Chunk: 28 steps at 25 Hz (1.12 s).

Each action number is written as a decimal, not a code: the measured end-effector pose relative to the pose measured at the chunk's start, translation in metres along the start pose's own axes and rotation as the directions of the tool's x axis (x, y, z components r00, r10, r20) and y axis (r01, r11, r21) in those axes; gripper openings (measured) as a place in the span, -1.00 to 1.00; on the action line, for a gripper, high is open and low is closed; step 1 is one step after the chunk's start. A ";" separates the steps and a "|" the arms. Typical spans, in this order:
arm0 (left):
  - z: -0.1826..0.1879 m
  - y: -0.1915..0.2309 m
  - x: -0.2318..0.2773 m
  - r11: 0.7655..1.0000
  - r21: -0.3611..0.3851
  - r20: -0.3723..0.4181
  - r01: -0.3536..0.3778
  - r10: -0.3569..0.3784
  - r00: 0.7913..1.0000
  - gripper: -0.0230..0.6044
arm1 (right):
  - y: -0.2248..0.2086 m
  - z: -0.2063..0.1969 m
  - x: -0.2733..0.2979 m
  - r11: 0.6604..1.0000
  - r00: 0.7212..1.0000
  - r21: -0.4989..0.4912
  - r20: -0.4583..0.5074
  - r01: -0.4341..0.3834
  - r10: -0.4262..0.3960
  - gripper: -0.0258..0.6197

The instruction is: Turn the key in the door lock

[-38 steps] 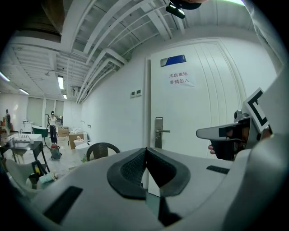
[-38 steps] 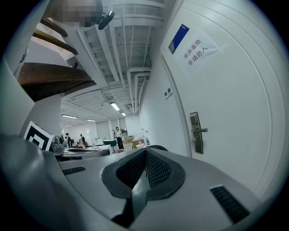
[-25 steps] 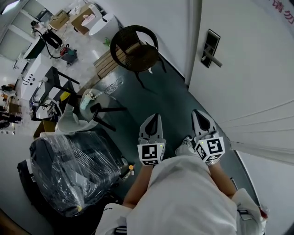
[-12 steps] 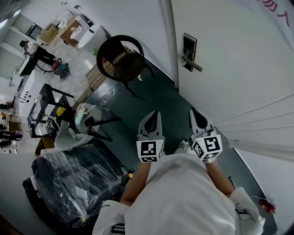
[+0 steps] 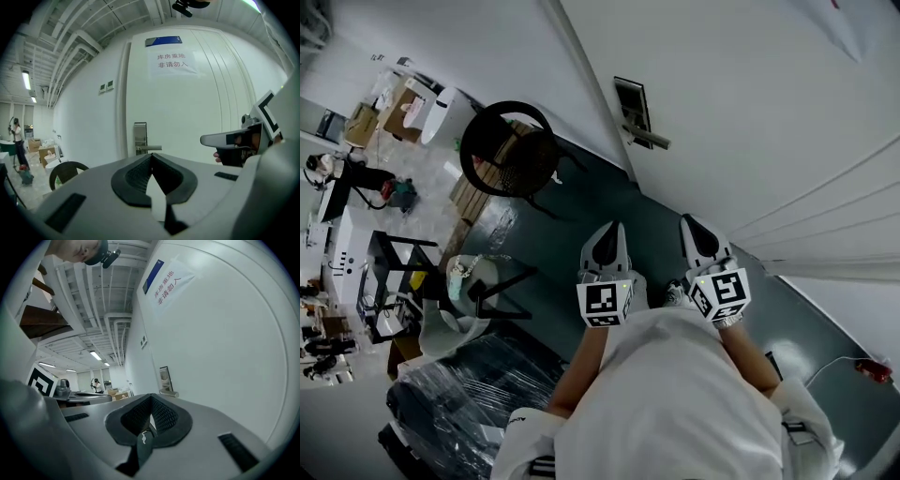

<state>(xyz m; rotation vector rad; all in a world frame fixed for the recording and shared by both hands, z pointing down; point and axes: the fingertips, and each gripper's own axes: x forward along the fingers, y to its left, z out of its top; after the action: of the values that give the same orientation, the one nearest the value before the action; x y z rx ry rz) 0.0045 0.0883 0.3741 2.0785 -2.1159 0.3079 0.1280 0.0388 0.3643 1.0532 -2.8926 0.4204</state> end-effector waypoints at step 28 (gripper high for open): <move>-0.036 0.064 0.226 0.913 -0.043 -0.252 0.405 -0.402 0.880 -0.90 | -0.044 0.025 0.135 0.920 0.920 -0.080 -0.051 0.383 -0.388 -0.94</move>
<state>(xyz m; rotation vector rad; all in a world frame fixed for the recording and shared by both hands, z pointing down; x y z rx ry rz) -0.0655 -0.1200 0.4640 2.2754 -1.4933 0.4974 0.0534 -0.0846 0.3671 1.5201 -2.5308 0.3223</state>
